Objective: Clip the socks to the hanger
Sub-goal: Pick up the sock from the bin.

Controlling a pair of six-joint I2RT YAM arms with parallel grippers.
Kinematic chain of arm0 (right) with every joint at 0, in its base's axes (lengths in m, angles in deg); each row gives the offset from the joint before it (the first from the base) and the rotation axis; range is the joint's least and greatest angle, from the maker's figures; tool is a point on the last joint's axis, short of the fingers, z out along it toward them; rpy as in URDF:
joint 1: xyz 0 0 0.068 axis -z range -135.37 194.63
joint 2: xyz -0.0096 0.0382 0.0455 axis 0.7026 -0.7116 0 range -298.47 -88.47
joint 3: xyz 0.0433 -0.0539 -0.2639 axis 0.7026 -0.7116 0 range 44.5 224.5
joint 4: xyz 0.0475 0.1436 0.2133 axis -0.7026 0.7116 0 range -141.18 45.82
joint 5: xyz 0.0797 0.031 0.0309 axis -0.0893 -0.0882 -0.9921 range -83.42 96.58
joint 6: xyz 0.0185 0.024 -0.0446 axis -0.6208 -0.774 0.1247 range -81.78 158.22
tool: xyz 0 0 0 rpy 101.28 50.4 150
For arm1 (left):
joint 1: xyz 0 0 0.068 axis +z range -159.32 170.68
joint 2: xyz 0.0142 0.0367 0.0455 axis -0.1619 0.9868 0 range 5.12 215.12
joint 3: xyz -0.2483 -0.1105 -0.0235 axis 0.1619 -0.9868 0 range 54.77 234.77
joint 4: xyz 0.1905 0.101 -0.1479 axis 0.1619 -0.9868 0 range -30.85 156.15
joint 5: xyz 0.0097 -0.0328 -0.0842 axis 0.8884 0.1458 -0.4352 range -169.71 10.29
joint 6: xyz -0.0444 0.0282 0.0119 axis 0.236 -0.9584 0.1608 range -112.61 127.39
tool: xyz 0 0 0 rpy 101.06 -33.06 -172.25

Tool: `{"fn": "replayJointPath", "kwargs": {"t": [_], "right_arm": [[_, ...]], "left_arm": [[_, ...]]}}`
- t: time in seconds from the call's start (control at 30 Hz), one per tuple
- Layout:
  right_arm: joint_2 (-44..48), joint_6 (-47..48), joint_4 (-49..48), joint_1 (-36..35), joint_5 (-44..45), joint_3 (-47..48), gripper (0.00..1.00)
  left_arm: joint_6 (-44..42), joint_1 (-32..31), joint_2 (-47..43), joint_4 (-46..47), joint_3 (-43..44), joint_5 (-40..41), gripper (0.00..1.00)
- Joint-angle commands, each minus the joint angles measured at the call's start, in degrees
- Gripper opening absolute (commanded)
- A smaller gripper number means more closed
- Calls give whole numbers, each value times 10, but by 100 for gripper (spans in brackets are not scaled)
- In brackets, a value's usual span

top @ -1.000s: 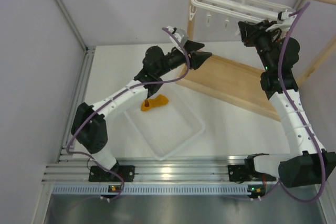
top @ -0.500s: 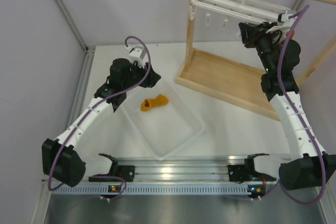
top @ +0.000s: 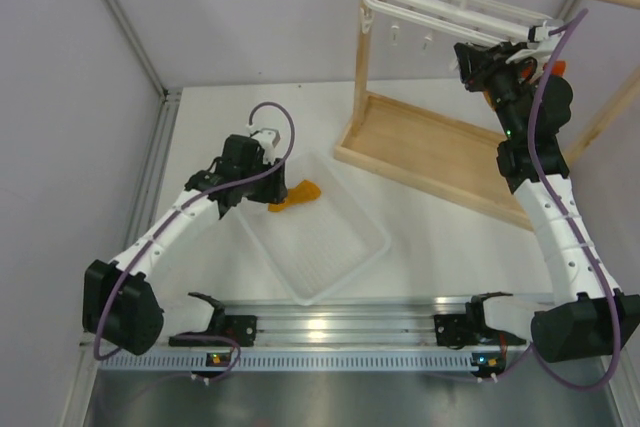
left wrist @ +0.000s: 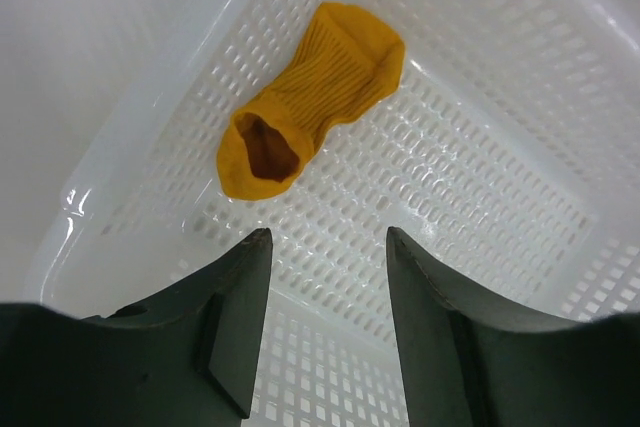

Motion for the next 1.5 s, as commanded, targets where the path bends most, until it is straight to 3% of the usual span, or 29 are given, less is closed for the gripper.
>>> {"fn": "replayJointPath", "kwargs": {"t": [0.0,0.63,1.1,1.47], "right_arm": [[6,15,-27,3,-5,10,0],[9,34,-13,3,7,6,0],[13,44,-3,3,8,6,0],[15,51,-4,4,4,3,0]], "left_arm": [[-20,5,27,-23,-13,25,55],[-41,32,187,30,11,14,47],[-36,36,226,115,17,-2,43],[-101,35,190,135,10,-42,4]]}}
